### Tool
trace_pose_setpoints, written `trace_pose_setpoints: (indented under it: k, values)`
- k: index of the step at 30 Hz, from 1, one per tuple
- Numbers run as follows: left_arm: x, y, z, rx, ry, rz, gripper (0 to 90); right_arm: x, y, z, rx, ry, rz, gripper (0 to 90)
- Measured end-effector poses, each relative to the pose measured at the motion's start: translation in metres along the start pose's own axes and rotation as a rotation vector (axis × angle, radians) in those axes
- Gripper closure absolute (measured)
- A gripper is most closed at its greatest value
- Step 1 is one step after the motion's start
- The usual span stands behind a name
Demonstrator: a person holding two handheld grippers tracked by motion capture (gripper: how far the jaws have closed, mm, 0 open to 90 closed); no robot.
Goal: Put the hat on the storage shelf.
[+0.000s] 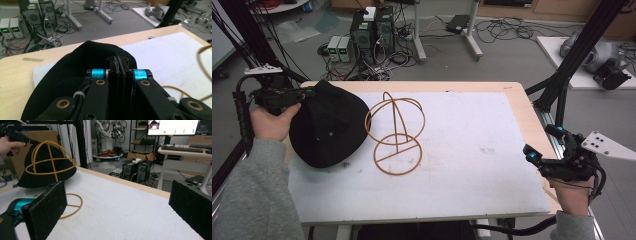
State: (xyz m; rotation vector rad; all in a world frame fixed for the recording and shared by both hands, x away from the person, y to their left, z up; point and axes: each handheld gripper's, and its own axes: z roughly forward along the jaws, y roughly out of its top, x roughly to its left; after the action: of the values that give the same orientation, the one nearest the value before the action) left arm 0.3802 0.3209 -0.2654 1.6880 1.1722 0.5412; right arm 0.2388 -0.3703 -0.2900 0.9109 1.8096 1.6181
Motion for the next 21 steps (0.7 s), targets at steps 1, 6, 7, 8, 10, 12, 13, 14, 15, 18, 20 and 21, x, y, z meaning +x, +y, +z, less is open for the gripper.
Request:
trace_pose_setpoints:
  k: [1,6,7,8,10,12,13,14,15,18,20,21]
  values:
    - [-0.002,0.001,-0.002,-0.001,-0.005,0.0,87.5,0.0,0.0,0.0,-0.002,0.005,-0.002,0.8]
    - [-0.011,0.011,-0.011,-0.007,-0.027,0.005,87.5,0.0,0.001,-0.001,-0.006,0.009,0.001,0.8]
    - [-0.013,0.014,-0.013,-0.011,-0.028,0.01,87.6,-0.001,0.001,0.0,-0.005,0.009,0.002,0.8]
    - [-0.015,0.017,-0.015,-0.012,-0.029,0.014,87.6,-0.002,0.0,0.0,-0.004,0.009,0.003,0.8]
    - [-0.02,0.022,-0.018,-0.016,-0.038,0.022,87.5,-0.003,0.0,0.001,-0.005,0.008,0.005,0.8]
    - [-0.023,0.028,-0.023,-0.015,-0.045,0.032,87.6,-0.004,0.0,0.001,-0.006,0.011,0.009,0.8]
    - [-0.025,0.03,-0.025,-0.019,-0.054,0.036,87.6,-0.004,0.0,0.002,-0.009,0.012,0.008,0.8]
    - [-0.027,0.032,-0.027,-0.022,-0.062,0.04,87.6,-0.004,0.0,0.003,-0.006,0.015,0.006,0.8]
    - [-0.028,0.035,-0.03,-0.026,-0.066,0.042,87.6,-0.003,0.0,0.003,-0.005,0.019,0.005,0.8]
    - [-0.031,0.042,-0.039,-0.031,-0.078,0.053,87.7,-0.003,0.0,0.005,-0.003,0.022,0.008,0.8]
    - [-0.032,0.047,-0.046,-0.032,-0.08,0.068,87.6,-0.002,0.0,0.005,-0.006,0.016,0.007,0.8]
    - [-0.032,0.049,-0.049,-0.039,-0.082,0.07,87.6,-0.003,0.0,0.005,-0.009,0.011,0.006,0.8]
